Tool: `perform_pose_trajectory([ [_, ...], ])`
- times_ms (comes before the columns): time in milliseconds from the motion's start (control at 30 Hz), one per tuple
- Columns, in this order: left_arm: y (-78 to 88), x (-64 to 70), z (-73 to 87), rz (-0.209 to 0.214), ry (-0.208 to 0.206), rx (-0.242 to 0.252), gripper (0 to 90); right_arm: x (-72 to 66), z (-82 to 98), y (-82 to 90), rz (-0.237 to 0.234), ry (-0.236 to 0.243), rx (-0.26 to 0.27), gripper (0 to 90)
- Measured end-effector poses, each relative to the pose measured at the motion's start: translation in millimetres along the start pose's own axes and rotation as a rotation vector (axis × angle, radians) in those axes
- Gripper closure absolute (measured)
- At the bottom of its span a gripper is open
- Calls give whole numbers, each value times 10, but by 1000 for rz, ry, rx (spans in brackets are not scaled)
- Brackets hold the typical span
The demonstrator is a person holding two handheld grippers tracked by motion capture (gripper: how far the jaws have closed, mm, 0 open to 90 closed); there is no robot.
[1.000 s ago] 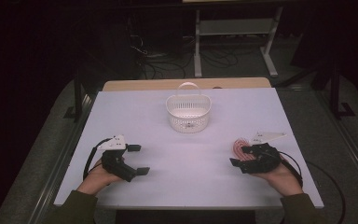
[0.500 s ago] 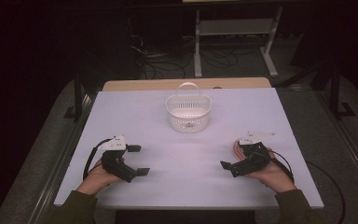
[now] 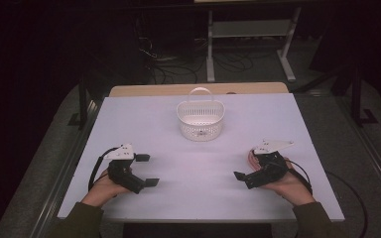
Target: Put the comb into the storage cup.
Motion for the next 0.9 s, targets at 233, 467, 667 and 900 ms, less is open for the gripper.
perform_pose_trajectory([
  [233,4,-4,7,-7,7,3,0,4,-21,29,-2,-9,-2,0],
  [467,14,-10,6,-6,11,7,0,58,-43,95,13,-26,-6,6],
  [667,23,-10,6,-6,10,8,0,95,-52,181,30,-27,3,6],
  [900,29,-12,4,-9,9,9,0,145,-38,266,50,-35,12,5],
])
Point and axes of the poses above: each handheld gripper's, and its own axes: y roughly backward along the jaws, z roughly out of its underside, x roughly to its right, the point moved 10 cm from there along -y, roughly forward along the jaws, and after that the axes turned 8 degrees about -z, right-handed, at the moved point
